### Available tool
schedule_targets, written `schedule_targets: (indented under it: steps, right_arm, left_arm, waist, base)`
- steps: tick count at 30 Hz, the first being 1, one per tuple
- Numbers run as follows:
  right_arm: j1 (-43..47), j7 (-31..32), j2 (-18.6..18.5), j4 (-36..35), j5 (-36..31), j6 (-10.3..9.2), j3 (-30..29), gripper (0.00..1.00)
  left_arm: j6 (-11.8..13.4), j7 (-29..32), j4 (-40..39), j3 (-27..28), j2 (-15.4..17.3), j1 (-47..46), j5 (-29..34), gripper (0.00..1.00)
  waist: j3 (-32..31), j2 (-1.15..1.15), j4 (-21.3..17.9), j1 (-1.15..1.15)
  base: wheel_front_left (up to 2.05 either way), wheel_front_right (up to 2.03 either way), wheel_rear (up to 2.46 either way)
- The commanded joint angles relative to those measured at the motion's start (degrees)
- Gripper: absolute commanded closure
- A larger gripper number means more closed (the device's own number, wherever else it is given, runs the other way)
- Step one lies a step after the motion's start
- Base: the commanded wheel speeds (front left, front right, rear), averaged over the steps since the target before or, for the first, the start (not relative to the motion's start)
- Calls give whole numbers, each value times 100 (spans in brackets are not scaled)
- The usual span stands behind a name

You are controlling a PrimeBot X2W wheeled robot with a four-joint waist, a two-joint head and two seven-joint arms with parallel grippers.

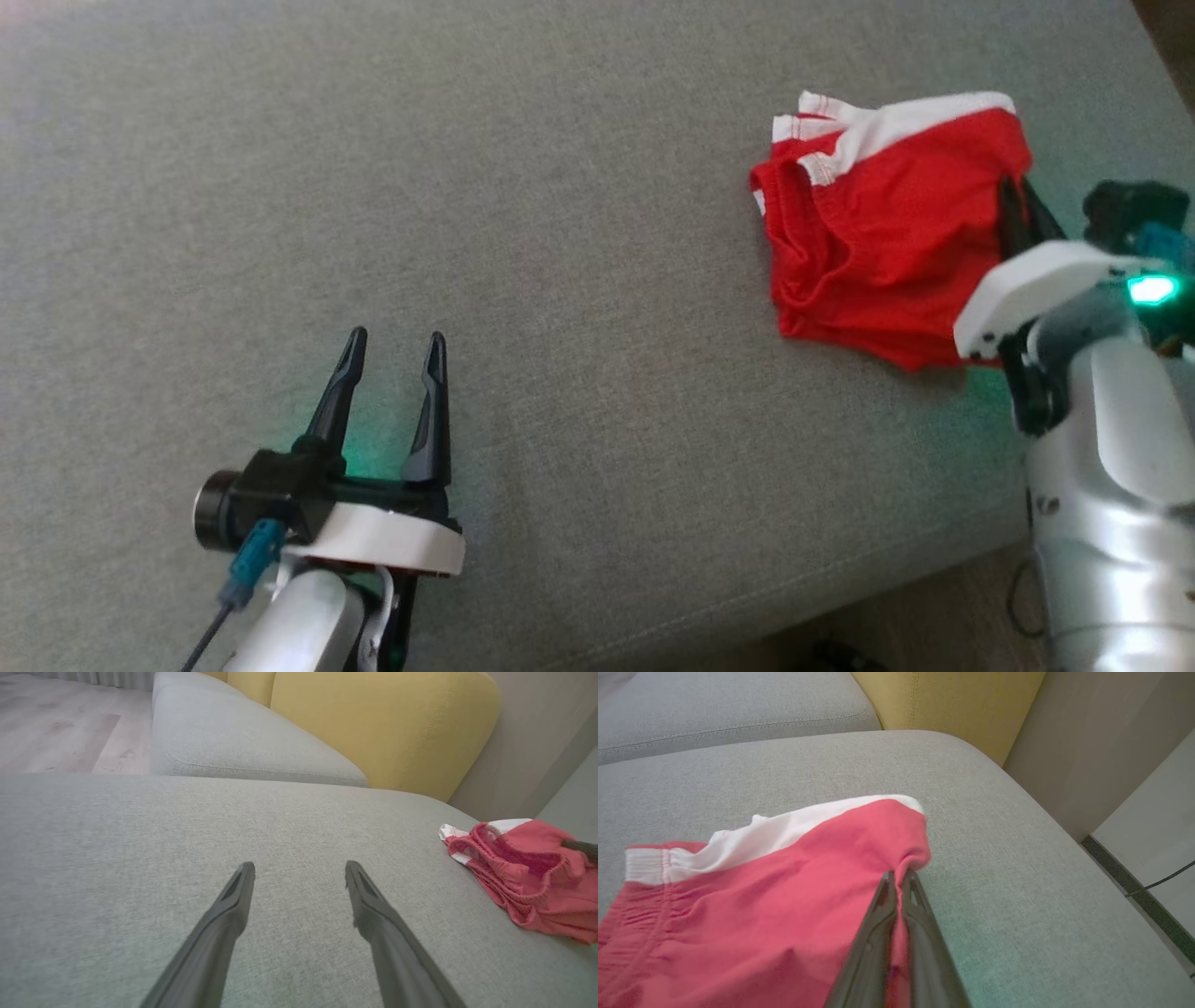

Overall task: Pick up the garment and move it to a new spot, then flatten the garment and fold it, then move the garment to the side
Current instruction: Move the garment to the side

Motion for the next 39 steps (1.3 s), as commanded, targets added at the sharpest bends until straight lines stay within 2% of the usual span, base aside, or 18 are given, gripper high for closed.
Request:
schedule_targets:
  steps: [1,4,9,18,21,23,24,31,39]
  right_arm:
    - [-351,-82,-53,-160,-78,37,162,100]
    - [-603,-61,-192,-35,-143,37,157,100]
    - [-1067,6,-640,277,-227,37,7,100]
    - [-1610,58,-1685,588,-637,37,-721,100]
    - [-1671,32,-1787,587,-777,37,-892,100]
    - [-1691,23,-1823,565,-991,37,-1085,24]
    - [-1700,-16,-1815,532,-1095,37,-1196,0]
    - [-1635,-343,-1479,443,-1522,37,-1501,0]
    - [-1401,-476,-982,256,-1371,37,-891,0]
  left_arm:
    - [33,40,-212,163,139,-160,97,0]
    - [72,71,-271,186,185,-168,105,0]
    - [136,82,-421,229,241,-186,120,0]
    - [249,77,-673,251,292,-176,164,0]
    - [261,73,-694,249,296,-179,168,0]
    - [273,67,-703,243,300,-175,174,0]
    - [277,65,-704,236,298,-174,176,0]
    - [300,63,-659,211,286,-162,152,0]
    - [283,-1,-511,256,260,-91,19,0]
  waist:
    - [110,0,1,-1]
    - [172,0,164,-1]
    - [313,0,530,-1]
    - [638,0,1025,-1]
    - [689,0,1069,-1]
    - [719,0,1090,-1]
    - [726,0,1098,-1]
    - [570,0,1054,-1]
    - [75,0,1004,-1]
  base:
    - [0,0,0]
    - [0,0,0]
    - [0,0,0]
    - [0,0,0]
    - [0,0,0]
    - [0,0,0]
    - [0,0,0]
    - [0,0,0]
    - [0,0,0]
